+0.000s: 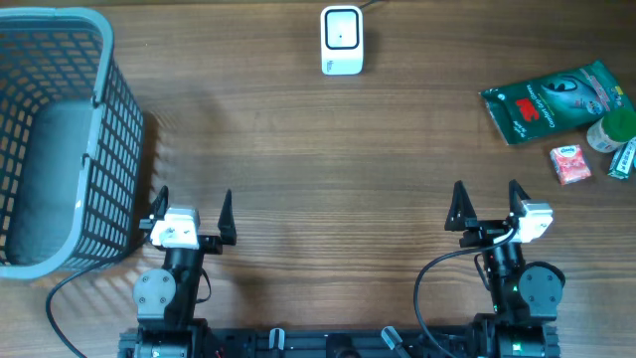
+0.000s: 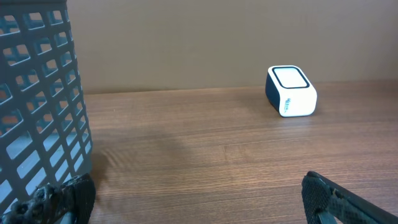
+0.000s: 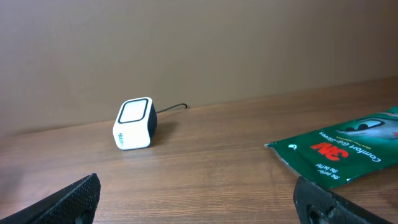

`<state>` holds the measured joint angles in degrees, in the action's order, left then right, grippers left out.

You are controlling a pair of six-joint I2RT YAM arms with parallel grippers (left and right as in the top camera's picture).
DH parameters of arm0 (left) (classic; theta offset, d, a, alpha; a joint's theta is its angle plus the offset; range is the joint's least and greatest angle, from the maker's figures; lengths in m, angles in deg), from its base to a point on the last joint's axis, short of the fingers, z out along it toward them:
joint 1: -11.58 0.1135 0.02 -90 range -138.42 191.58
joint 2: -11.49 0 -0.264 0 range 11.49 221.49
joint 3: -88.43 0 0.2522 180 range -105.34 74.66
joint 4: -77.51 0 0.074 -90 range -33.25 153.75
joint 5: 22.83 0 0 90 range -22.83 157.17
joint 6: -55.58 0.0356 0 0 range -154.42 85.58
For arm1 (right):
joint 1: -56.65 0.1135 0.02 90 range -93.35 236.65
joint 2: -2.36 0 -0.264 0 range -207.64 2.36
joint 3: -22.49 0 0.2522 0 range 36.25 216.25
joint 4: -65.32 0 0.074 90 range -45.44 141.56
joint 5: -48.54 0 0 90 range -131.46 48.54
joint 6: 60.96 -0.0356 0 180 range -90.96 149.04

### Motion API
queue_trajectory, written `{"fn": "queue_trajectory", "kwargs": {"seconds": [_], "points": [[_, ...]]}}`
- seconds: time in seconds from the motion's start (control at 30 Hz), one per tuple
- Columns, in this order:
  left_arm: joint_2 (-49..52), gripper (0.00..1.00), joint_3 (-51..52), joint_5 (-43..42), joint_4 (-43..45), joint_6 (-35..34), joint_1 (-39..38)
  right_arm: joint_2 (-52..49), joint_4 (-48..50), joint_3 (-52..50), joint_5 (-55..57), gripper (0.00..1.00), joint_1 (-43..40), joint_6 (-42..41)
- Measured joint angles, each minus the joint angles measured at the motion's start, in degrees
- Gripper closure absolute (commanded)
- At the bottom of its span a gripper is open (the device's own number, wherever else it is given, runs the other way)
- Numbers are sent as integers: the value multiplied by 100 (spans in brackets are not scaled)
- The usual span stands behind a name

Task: Scan the item barcode

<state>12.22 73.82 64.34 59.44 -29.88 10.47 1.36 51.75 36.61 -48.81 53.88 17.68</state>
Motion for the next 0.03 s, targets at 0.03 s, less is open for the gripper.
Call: {"fn": "queue_trajectory", "kwargs": {"seconds": [0.03], "points": [[0,0,0,0,0,2,0,0,0,0,0,0,0,0]]}}
